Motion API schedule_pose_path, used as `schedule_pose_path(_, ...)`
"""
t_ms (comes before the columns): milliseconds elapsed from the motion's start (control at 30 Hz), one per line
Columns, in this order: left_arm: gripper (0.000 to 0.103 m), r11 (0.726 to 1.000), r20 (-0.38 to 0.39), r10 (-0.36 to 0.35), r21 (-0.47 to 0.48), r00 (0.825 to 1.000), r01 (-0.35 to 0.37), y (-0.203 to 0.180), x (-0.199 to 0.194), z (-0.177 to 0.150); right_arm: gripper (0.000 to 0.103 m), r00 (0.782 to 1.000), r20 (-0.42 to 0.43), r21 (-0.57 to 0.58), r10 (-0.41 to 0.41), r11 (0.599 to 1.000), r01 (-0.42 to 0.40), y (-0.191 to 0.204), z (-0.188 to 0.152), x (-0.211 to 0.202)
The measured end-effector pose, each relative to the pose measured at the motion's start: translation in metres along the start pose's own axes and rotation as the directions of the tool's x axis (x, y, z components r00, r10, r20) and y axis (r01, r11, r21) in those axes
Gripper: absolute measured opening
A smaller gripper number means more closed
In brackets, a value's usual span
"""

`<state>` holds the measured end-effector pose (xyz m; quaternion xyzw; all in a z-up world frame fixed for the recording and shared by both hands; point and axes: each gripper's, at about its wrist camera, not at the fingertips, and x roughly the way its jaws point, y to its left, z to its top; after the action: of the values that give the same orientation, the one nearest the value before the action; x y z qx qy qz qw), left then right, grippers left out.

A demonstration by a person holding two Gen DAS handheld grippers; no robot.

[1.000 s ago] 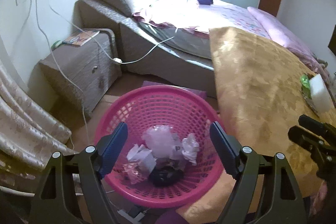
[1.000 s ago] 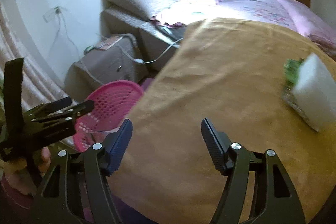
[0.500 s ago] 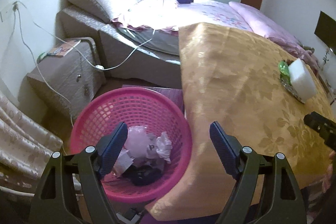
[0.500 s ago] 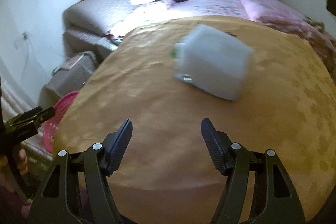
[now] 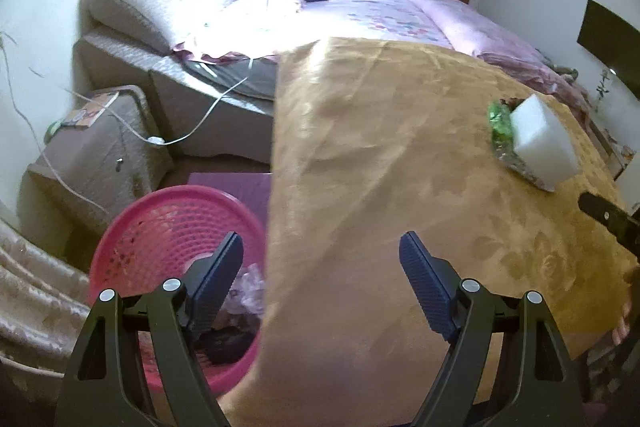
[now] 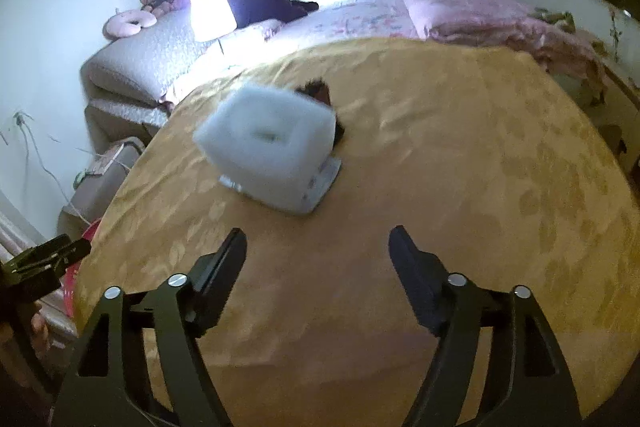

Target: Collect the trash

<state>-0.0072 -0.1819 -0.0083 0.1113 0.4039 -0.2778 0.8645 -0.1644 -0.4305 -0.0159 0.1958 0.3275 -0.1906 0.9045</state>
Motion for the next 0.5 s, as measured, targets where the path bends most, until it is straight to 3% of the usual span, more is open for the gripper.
schedule_pose_path(233, 0.077, 0.999, -0.016, -0.019, 0.026, 1.000, 0.019, -0.017, 0.008, 0.005, 0.095, 0.994, 0.105, -0.141, 0.033, 0.990, -0.018, 0.007, 0.031, 0.002)
schedule_pose_path(333, 0.077, 0.999, -0.029, -0.015, 0.032, 0.999, 0.016, -0.017, 0.012, 0.006, 0.096, 0.995, 0.089, -0.232, 0.054, 0.972, -0.032, 0.016, 0.039, 0.012)
schedule_pose_path(500, 0.077, 0.999, -0.036, -0.015, 0.030, 0.999, 0.016, -0.017, 0.015, 0.008, 0.096, 0.998, 0.029, -0.277, 0.056, 0.960, -0.046, 0.023, 0.050, 0.037)
